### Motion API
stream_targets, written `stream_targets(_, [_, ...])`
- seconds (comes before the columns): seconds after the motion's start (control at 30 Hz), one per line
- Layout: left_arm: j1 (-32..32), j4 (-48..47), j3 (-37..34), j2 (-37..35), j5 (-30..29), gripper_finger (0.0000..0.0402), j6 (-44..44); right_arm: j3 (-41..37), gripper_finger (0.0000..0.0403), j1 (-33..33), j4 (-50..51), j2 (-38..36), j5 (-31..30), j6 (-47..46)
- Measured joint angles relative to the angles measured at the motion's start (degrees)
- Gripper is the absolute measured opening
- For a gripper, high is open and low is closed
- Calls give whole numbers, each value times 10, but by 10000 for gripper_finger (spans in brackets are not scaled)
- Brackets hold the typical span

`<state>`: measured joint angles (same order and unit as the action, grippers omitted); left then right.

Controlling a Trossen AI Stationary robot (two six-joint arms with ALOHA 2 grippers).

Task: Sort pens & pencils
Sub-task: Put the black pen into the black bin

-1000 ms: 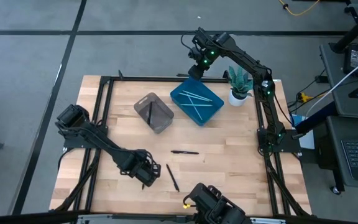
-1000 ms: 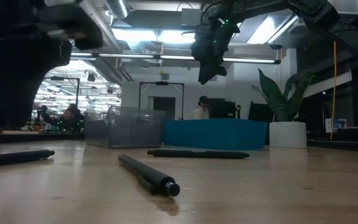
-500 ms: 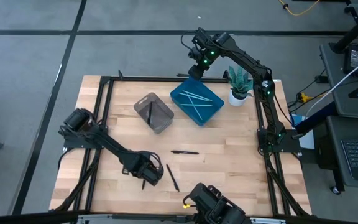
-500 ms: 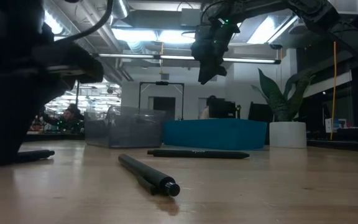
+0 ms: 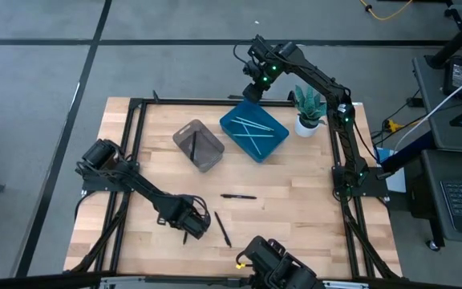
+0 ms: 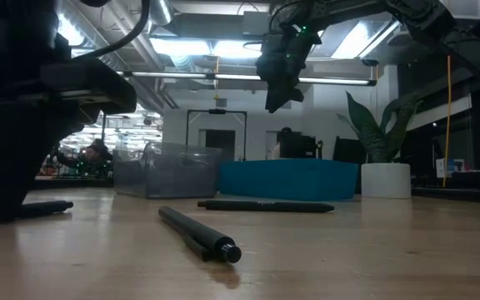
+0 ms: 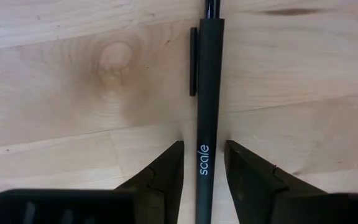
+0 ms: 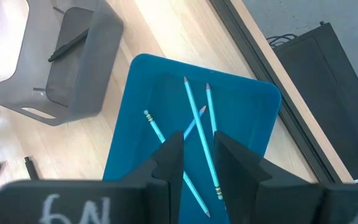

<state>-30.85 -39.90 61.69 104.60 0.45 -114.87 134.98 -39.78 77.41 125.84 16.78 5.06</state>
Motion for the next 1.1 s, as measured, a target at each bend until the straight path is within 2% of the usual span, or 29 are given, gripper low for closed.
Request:
stream_targets(0.2, [0,4,-5,0,1,99,10,0,90,0,-1,0,0,0])
stream_targets(0.47, [1,3,-6,1,-5,16,15,0,90,0,-4,0,0,0])
stream_targets(1.1, [5,-11,14,-1,-24,21,50,0,90,0,-4,0,0,-3])
